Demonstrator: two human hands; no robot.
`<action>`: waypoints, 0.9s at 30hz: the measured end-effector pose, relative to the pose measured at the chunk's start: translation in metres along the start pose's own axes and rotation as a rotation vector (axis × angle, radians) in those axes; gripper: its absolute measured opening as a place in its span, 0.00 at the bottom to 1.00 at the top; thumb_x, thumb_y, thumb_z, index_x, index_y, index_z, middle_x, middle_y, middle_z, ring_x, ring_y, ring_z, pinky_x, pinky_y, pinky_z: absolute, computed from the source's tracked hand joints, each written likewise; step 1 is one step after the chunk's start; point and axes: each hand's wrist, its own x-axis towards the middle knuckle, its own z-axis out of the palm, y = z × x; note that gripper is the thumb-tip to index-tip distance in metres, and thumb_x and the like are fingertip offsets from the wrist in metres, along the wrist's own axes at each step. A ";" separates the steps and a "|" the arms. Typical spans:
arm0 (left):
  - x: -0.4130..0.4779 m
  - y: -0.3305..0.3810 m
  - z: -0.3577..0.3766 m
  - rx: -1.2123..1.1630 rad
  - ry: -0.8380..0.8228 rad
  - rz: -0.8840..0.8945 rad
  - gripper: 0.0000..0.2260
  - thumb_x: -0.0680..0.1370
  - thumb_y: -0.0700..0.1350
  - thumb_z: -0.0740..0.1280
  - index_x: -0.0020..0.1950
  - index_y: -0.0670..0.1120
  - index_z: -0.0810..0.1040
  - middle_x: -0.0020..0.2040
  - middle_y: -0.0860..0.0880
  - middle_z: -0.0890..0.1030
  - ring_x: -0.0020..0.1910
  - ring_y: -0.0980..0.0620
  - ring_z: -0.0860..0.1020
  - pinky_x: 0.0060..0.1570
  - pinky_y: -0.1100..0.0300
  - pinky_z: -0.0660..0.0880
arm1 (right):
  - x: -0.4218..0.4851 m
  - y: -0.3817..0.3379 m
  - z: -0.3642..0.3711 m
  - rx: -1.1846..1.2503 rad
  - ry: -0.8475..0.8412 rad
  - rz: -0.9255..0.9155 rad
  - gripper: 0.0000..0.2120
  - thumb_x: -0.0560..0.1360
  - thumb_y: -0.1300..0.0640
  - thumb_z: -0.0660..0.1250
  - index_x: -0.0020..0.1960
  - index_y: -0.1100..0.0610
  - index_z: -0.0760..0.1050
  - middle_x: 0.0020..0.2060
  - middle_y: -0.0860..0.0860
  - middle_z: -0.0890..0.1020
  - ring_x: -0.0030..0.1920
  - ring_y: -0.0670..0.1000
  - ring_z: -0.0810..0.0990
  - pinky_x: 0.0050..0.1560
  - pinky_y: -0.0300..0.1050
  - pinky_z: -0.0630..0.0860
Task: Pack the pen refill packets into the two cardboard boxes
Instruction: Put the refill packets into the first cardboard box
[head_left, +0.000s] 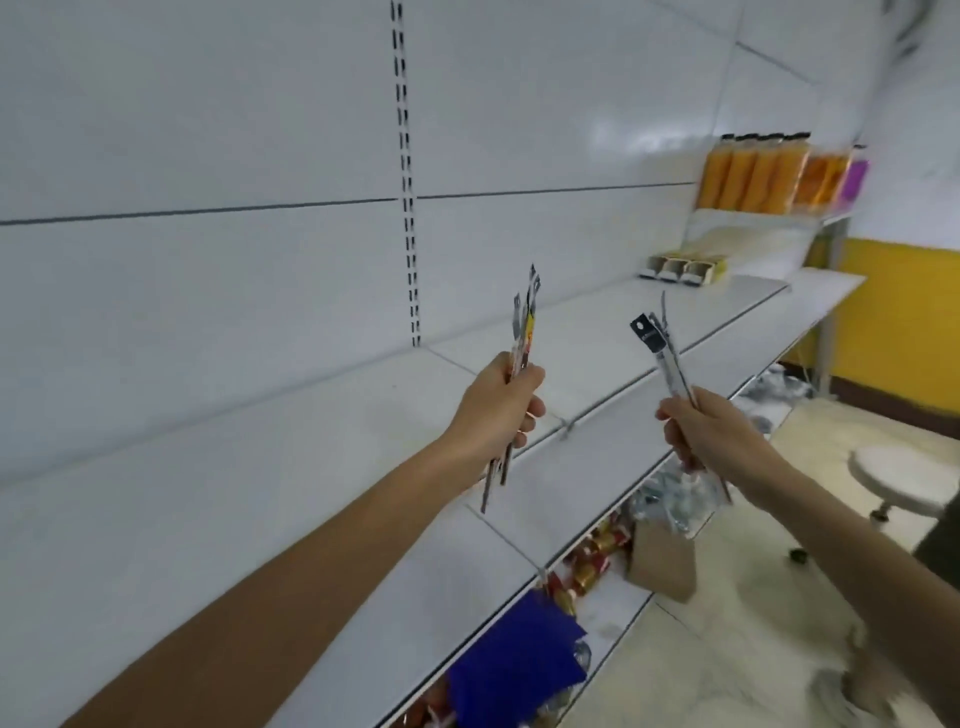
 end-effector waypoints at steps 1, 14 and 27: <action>0.011 0.002 0.016 -0.004 -0.026 0.012 0.04 0.78 0.46 0.59 0.45 0.47 0.70 0.34 0.49 0.74 0.28 0.53 0.70 0.29 0.62 0.69 | 0.004 0.012 -0.013 -0.012 0.030 0.011 0.09 0.78 0.57 0.57 0.44 0.60 0.72 0.33 0.54 0.75 0.30 0.52 0.70 0.31 0.46 0.68; 0.201 0.030 0.214 0.091 -0.337 0.073 0.04 0.75 0.45 0.64 0.43 0.46 0.76 0.35 0.50 0.76 0.30 0.54 0.69 0.29 0.64 0.67 | 0.143 0.112 -0.173 -0.099 0.320 0.099 0.10 0.78 0.54 0.58 0.48 0.60 0.73 0.35 0.52 0.78 0.32 0.50 0.70 0.33 0.47 0.68; 0.367 0.025 0.400 0.071 -0.423 -0.035 0.06 0.74 0.40 0.62 0.39 0.41 0.76 0.34 0.48 0.77 0.31 0.54 0.71 0.27 0.65 0.68 | 0.282 0.215 -0.312 -0.151 0.361 0.229 0.11 0.77 0.54 0.61 0.49 0.62 0.74 0.35 0.52 0.77 0.34 0.51 0.71 0.35 0.46 0.69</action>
